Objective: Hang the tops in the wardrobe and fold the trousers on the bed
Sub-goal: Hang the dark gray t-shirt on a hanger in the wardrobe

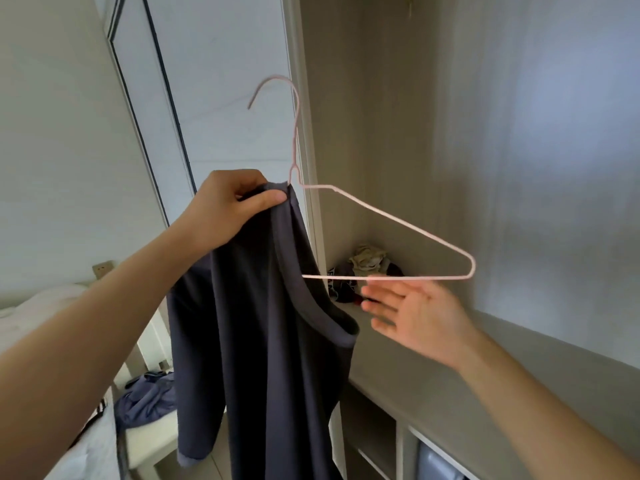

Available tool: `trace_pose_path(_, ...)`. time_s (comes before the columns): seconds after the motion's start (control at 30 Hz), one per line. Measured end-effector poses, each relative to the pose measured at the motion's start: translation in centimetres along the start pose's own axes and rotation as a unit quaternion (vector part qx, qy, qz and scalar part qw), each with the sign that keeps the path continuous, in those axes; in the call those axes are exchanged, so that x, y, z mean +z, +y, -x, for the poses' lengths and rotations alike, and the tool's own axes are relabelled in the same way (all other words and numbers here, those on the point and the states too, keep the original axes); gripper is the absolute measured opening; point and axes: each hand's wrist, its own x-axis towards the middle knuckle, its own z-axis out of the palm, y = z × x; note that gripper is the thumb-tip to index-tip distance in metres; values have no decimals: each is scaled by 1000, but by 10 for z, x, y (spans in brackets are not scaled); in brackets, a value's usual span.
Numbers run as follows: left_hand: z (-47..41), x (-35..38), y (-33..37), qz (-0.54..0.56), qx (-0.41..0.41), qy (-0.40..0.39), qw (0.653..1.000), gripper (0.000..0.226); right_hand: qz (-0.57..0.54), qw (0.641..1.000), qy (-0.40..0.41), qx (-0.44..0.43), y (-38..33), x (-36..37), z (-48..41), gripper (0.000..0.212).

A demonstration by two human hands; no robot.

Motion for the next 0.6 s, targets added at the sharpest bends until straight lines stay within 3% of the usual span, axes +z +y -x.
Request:
trace_pose_path(0.1,-1,2,2,3,6,1,1000,29,180,983,-36,-20,21,18,-12,32)
trace_pose_path(0.23,-2,5,3,-3,22,1,1000,20,452,890,-47,-46,32,43,-16,24)
trace_pose_path(0.3,-1,2,0,-5,18,7,1000,19,567,821,-45,-55,35,39,-15,17)
trace_pose_path(0.4,3,-7,-12,-26,14,17,999,20,749,657,25,-83,33,19,-11,16)
trace_pose_path(0.43,4,-12,-18,-31,8,21,999,21,779,618,34,-103,29,14,-9,16)
trace_pose_path(0.53,12,-22,-37,-63,-24,23,997,25,819,556,41,-137,14,4,-4,22)
trace_pose_path(0.6,19,-27,-45,-107,-41,27,993,22,838,518,48,-164,2,-3,-2,37)
